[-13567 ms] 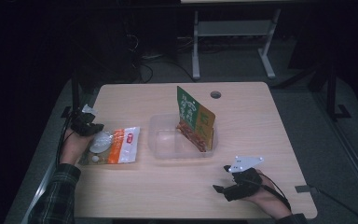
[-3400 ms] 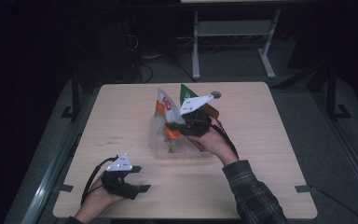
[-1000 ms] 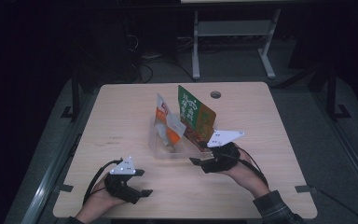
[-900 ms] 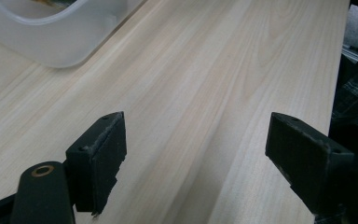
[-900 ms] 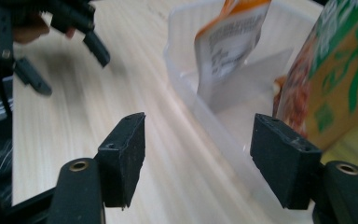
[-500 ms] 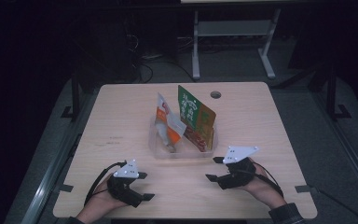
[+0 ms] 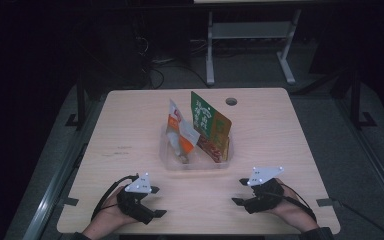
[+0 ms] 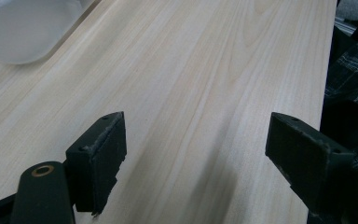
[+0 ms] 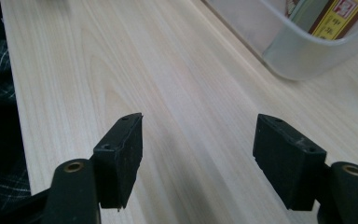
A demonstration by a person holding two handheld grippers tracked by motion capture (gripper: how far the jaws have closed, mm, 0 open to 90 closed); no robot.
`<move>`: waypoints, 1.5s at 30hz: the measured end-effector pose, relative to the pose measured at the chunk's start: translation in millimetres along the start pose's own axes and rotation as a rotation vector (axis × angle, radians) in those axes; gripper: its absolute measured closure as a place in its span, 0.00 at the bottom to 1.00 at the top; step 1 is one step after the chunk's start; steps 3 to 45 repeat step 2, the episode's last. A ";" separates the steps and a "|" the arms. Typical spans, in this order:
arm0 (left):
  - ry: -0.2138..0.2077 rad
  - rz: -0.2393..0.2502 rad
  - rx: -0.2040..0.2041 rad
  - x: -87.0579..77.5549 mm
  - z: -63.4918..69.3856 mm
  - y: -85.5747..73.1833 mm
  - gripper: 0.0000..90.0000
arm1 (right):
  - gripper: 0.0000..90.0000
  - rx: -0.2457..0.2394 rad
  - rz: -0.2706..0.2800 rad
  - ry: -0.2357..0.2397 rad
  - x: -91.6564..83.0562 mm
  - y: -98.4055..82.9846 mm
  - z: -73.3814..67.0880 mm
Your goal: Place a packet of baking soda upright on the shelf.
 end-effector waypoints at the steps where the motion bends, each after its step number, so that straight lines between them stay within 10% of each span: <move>1: -0.001 0.000 0.001 0.0 0.1 0.0 0.22 | 0.36 0.000 0.005 -0.002 -0.2 0.5 0.7; 45: -0.001 0.001 0.001 0.0 0.0 -0.1 0.22 | 0.35 -0.002 0.009 -0.002 -0.2 0.7 1.1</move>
Point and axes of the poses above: each handheld gripper's, and its own axes: x roughly forward along the jaws, y roughly out of its top, z roughly to its right, the point moved 9 cm from there along x, roughly forward along the jaws, and after that the axes turned 1 degree about -x, right-handed, at the moved point
